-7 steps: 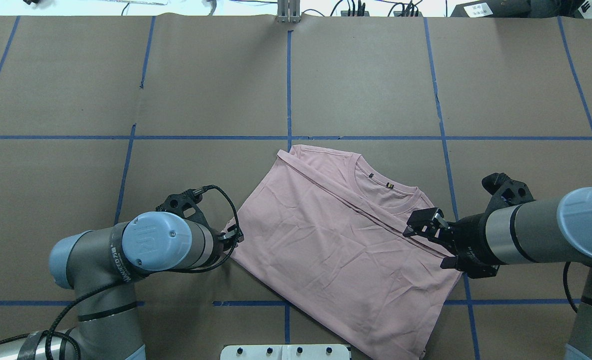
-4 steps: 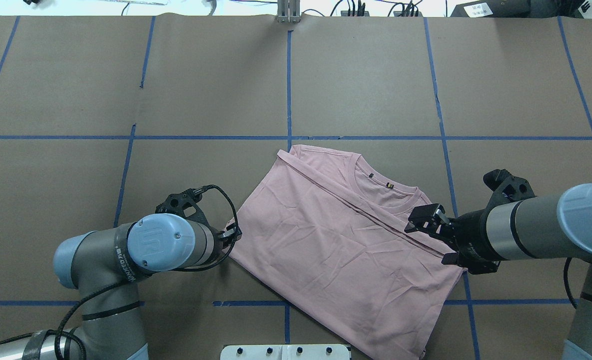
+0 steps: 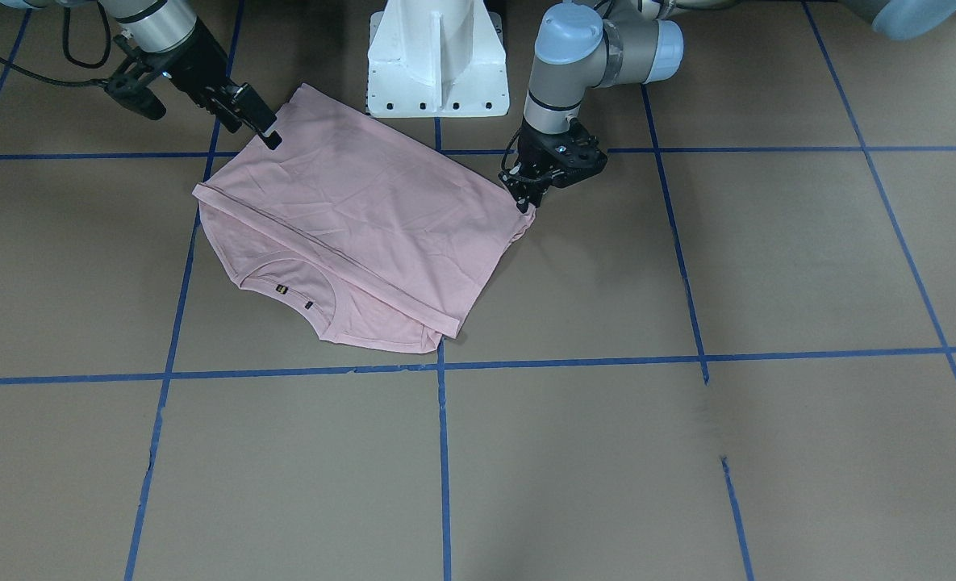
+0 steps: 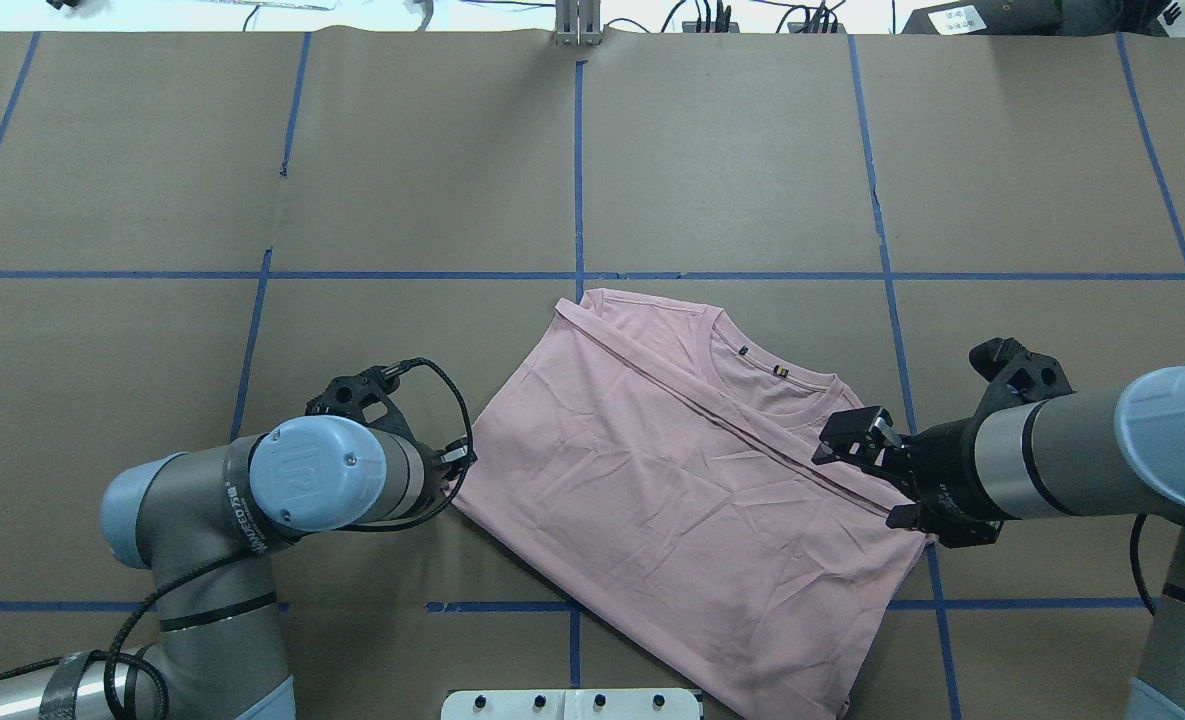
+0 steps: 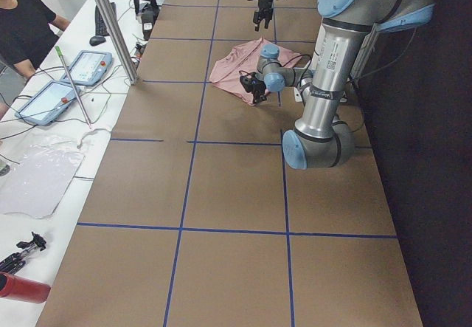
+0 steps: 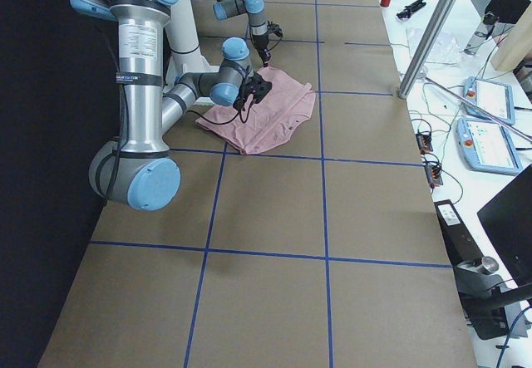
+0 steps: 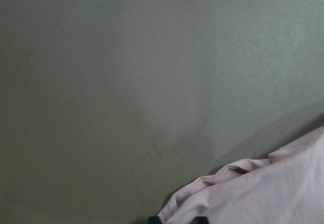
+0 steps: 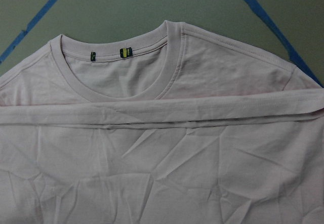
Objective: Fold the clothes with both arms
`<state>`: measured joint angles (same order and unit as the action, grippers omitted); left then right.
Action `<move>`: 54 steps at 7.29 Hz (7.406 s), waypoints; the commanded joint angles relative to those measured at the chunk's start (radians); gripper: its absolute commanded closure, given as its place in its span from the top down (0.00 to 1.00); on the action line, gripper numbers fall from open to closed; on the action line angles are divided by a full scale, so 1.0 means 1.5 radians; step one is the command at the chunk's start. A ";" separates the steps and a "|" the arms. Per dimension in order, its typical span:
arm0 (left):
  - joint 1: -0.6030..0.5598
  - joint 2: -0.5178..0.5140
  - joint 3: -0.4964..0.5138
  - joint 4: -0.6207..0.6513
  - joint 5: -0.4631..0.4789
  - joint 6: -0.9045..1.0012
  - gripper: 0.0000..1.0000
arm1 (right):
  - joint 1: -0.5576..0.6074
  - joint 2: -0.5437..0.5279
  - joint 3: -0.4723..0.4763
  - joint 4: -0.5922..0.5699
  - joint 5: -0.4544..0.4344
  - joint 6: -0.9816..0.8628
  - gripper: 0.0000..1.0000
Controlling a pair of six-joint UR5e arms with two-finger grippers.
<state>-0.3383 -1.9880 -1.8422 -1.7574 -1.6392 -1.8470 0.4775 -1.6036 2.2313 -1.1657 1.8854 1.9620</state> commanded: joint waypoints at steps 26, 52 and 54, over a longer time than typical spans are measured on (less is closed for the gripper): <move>-0.277 -0.055 0.133 -0.242 -0.024 0.231 0.61 | -0.107 0.330 -0.296 -0.162 -0.157 0.015 0.79; 0.078 0.029 -0.039 0.042 0.032 -0.142 0.00 | -0.123 0.288 -0.198 -0.174 -0.172 0.042 0.00; 0.078 0.028 -0.047 0.043 0.032 -0.138 0.00 | -0.123 0.288 -0.199 -0.174 -0.172 0.042 0.00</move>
<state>-0.2211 -1.9450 -1.9066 -1.6957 -1.5901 -2.0569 0.2930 -1.1717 1.9338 -1.4266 1.6276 2.0256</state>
